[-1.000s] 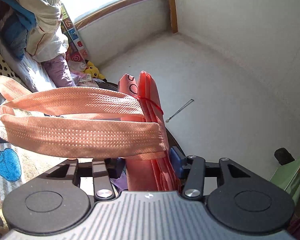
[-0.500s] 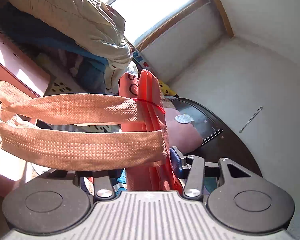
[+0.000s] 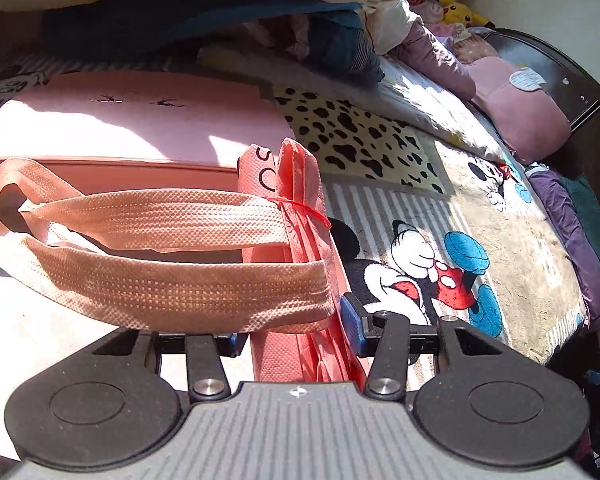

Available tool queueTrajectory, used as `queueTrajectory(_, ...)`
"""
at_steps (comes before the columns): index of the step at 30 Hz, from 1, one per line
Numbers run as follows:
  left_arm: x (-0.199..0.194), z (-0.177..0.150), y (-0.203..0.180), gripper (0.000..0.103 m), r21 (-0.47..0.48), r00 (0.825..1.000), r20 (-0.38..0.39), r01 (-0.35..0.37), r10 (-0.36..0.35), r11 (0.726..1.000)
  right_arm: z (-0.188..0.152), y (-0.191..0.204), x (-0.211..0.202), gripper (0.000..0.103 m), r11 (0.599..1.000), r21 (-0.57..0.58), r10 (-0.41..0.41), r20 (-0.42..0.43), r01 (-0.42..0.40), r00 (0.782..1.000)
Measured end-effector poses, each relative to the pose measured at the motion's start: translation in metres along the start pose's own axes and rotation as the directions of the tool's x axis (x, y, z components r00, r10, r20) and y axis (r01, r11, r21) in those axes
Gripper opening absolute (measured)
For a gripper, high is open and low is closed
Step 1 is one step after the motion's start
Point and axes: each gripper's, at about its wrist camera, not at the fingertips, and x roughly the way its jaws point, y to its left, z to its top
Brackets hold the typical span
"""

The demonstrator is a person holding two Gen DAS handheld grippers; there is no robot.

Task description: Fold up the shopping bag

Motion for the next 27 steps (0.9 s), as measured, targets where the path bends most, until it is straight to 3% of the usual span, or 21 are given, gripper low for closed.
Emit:
queueTrajectory(3, 0.017, -0.007, 0.004, 0.05, -0.01, 1.0, -0.022, 0.019, -0.02, 1.0, 0.001, 0.0, 0.0, 0.092, 1.0, -0.008, -0.02, -0.007, 0.02, 1.0)
queueTrajectory(8, 0.033, -0.013, 0.003, 0.08, -0.001, 0.997, -0.069, -0.018, 0.018, 1.0, 0.002, -0.003, 0.002, 0.098, 0.999, -0.009, -0.045, -0.006, 0.045, 0.999)
queueTrajectory(12, 0.018, -0.024, 0.007, 0.081, -0.037, 0.998, -0.057, -0.002, -0.001, 0.999, 0.001, 0.003, 0.005, 0.099, 0.997, -0.049, -0.056, -0.015, 0.055, 0.998)
queueTrajectory(16, -0.022, -0.049, -0.01, 0.081, -0.041, 0.996, 0.085, 0.028, -0.025, 0.999, 0.0, 0.024, 0.008, 0.102, 0.97, -0.188, -0.156, 0.014, 0.155, 0.988)
queueTrajectory(19, -0.057, -0.08, -0.036, 0.085, -0.059, 0.958, 0.282, 0.073, -0.054, 0.996, 0.001, 0.041, 0.009, 0.103, 0.931, -0.289, -0.218, 0.047, 0.222, 0.975)
queueTrajectory(22, -0.08, -0.113, -0.063, 0.087, -0.113, 0.883, 0.454, 0.187, -0.117, 0.976, 0.004, 0.052, 0.014, 0.103, 0.903, -0.332, -0.275, 0.045, 0.274, 0.96)
queueTrajectory(24, -0.083, -0.134, -0.086, 0.089, -0.171, 0.828, 0.542, 0.276, -0.144, 0.946, 0.007, 0.054, 0.017, 0.103, 0.891, -0.33, -0.315, 0.044, 0.311, 0.948)
queueTrajectory(25, -0.079, -0.141, -0.097, 0.091, -0.211, 0.816, 0.558, 0.313, -0.149, 0.926, 0.01, 0.056, 0.018, 0.103, 0.886, -0.322, -0.335, 0.049, 0.332, 0.941)
queueTrajectory(26, -0.073, -0.146, -0.108, 0.094, -0.256, 0.821, 0.552, 0.334, -0.146, 0.907, 0.012, 0.057, 0.019, 0.103, 0.88, -0.312, -0.359, 0.055, 0.357, 0.932)
queueTrajectory(27, -0.066, -0.151, -0.12, 0.103, -0.3, 0.829, 0.541, 0.35, -0.145, 0.887, 0.015, 0.059, 0.021, 0.103, 0.872, -0.301, -0.387, 0.06, 0.386, 0.92)
